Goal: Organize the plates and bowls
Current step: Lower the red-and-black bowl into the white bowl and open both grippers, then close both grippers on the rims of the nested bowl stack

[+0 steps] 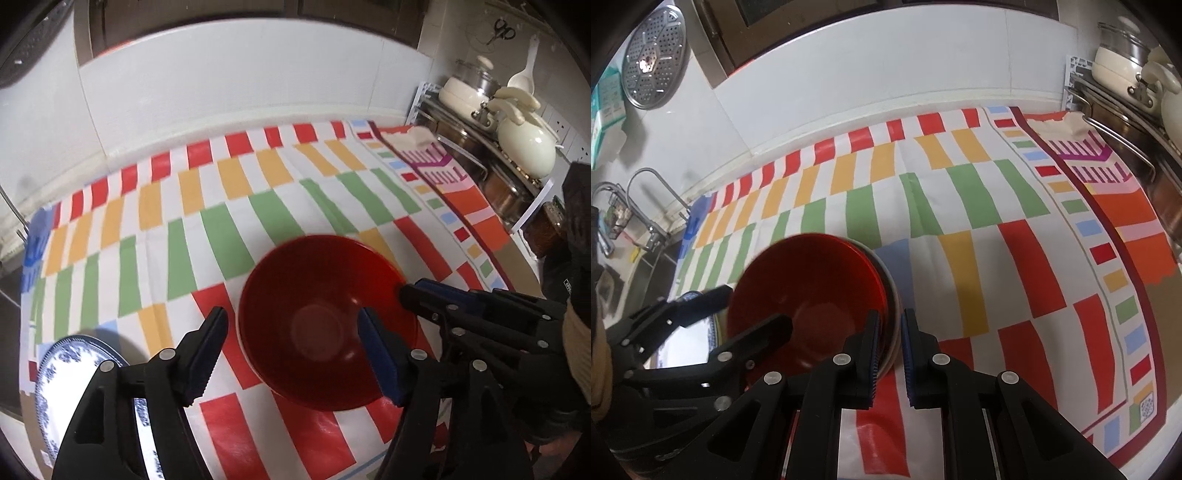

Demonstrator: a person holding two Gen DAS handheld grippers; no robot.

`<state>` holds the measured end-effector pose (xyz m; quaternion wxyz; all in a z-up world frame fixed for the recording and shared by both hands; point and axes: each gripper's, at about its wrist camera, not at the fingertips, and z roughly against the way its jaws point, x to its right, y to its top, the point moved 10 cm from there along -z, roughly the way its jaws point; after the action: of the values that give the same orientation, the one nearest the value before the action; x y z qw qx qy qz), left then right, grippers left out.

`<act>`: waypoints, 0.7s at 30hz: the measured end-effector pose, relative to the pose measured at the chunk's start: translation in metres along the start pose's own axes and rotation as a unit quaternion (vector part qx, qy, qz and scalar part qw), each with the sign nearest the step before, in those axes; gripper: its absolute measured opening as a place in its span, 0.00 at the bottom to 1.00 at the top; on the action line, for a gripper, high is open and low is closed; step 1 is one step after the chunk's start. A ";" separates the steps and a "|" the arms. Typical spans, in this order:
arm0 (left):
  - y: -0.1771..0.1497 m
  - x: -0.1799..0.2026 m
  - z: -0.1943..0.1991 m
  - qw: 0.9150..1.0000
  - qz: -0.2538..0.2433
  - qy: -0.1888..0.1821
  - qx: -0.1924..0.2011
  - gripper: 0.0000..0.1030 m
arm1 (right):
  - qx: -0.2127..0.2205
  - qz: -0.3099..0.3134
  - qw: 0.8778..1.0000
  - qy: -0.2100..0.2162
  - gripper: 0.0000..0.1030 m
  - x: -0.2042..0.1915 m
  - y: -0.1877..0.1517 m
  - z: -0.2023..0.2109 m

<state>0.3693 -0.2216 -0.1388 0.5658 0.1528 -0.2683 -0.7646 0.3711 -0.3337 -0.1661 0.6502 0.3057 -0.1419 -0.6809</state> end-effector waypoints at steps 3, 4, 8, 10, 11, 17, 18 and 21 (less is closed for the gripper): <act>0.003 -0.004 0.007 1.000 0.008 -0.001 0.007 0.73 | 0.007 0.003 1.000 -0.009 0.19 0.000 0.002 0.005; 0.004 -0.006 0.009 1.000 0.008 0.001 0.010 0.73 | 0.011 0.006 1.000 -0.012 0.25 0.000 0.003 0.007; 0.004 -0.011 0.014 1.000 0.008 0.006 0.015 0.73 | 0.021 0.012 1.000 -0.015 0.28 -0.004 0.006 0.015; 0.005 -0.012 0.018 1.000 0.008 0.007 0.020 0.73 | 0.023 0.013 1.000 -0.012 0.28 -0.006 0.007 0.018; 0.004 -0.013 0.019 1.000 0.009 0.008 0.021 0.73 | 0.025 0.014 1.000 -0.012 0.28 -0.007 0.007 0.019; 0.004 -0.024 0.024 0.999 0.010 0.025 0.030 0.73 | 0.036 0.025 0.999 -0.018 0.32 -0.012 0.009 0.023; 0.003 -0.027 0.023 0.999 0.011 0.029 0.029 0.73 | 0.035 0.024 0.999 -0.019 0.33 -0.012 0.009 0.022; 0.000 -0.035 0.016 0.999 0.016 0.041 0.022 0.73 | 0.033 0.019 0.999 -0.021 0.35 -0.009 0.007 0.016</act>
<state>0.3717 -0.1846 -0.1284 0.5851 0.1923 -0.2637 -0.7424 0.3670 -0.3287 -0.1471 0.6498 0.3093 -0.1839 -0.6695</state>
